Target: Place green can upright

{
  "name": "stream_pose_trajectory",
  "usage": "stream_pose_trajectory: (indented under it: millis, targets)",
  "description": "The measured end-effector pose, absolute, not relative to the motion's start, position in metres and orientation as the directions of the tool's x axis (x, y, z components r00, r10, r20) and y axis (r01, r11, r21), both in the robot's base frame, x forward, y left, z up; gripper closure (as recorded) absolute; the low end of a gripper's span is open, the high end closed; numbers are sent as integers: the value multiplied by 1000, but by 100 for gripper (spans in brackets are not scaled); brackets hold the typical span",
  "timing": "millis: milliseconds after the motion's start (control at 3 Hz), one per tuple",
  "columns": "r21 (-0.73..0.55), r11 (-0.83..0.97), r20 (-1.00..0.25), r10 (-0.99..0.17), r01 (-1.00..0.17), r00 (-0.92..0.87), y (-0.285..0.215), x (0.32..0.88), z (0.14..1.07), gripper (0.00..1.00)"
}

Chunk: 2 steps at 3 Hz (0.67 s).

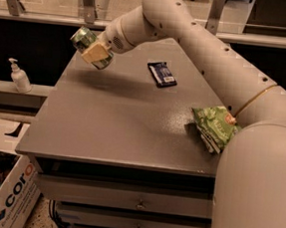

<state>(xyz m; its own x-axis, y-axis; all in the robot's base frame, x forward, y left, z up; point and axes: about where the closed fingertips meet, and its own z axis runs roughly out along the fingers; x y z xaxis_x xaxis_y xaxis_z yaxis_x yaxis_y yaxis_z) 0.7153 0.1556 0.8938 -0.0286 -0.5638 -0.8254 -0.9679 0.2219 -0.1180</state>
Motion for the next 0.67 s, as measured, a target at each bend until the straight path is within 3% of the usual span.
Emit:
stream_pose_trajectory:
  millis: [667]
  targets:
    - [-82,253,-926,-377,-964,-20,148,708,888,100]
